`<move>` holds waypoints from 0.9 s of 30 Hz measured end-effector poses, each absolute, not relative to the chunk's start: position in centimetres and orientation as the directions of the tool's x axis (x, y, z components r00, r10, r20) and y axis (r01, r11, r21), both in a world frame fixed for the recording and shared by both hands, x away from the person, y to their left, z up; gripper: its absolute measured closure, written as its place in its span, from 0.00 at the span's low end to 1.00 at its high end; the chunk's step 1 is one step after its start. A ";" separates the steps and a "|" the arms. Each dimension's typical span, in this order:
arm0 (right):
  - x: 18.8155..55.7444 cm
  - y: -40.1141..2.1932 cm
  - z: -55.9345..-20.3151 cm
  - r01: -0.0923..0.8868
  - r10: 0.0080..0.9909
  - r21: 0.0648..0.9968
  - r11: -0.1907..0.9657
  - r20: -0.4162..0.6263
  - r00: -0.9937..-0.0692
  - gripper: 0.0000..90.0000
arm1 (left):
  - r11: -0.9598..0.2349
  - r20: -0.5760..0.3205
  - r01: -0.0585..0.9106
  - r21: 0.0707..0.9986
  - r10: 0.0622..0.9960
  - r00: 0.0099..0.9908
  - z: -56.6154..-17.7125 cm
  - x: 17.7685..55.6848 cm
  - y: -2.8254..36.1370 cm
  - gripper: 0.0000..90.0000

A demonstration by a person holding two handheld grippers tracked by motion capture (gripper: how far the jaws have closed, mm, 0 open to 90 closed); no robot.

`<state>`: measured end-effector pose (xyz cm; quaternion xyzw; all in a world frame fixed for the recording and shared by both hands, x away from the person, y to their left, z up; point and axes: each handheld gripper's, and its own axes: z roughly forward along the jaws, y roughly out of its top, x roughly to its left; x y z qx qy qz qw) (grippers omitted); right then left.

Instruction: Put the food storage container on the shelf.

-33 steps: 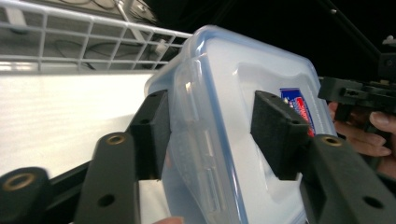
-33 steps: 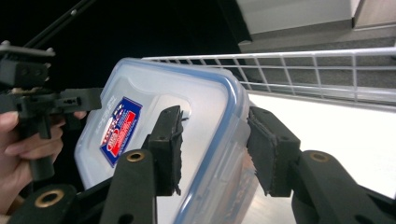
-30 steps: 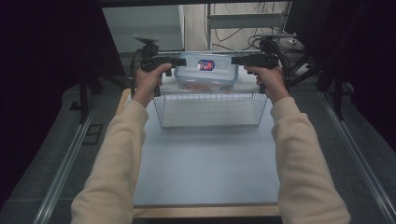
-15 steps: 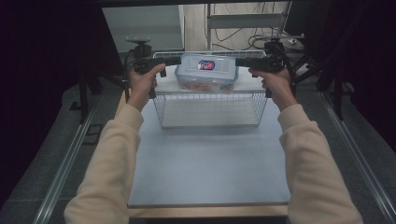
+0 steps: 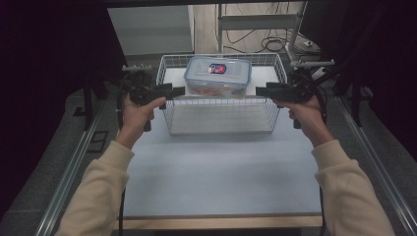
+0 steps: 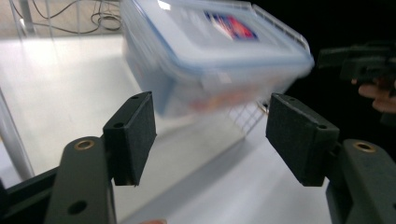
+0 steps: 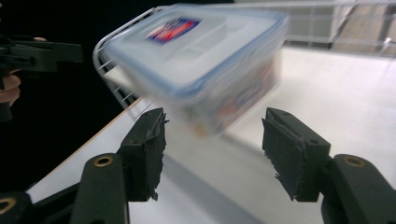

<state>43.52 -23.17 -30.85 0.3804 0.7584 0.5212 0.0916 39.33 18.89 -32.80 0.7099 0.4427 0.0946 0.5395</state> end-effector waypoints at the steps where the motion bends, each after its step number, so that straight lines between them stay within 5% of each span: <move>1: 43.1 -23.3 -31.1 0.478 0.668 0.861 0.172 0.255 -0.699 0.43 | -0.052 -0.323 0.521 0.852 0.732 0.600 -33.4 38.4 18.7 0.36; 16: 35.8 -25.4 -39.6 0.442 0.637 0.861 0.251 0.196 -0.745 0.41 | -0.135 -0.299 0.520 0.843 0.687 0.662 -42.2 31.0 16.7 0.32; 27: 33.6 -26.5 -45.0 0.488 0.655 0.819 0.301 0.194 -0.730 0.36 | -0.189 -0.306 0.574 0.796 0.694 0.652 -46.2 30.2 15.7 0.31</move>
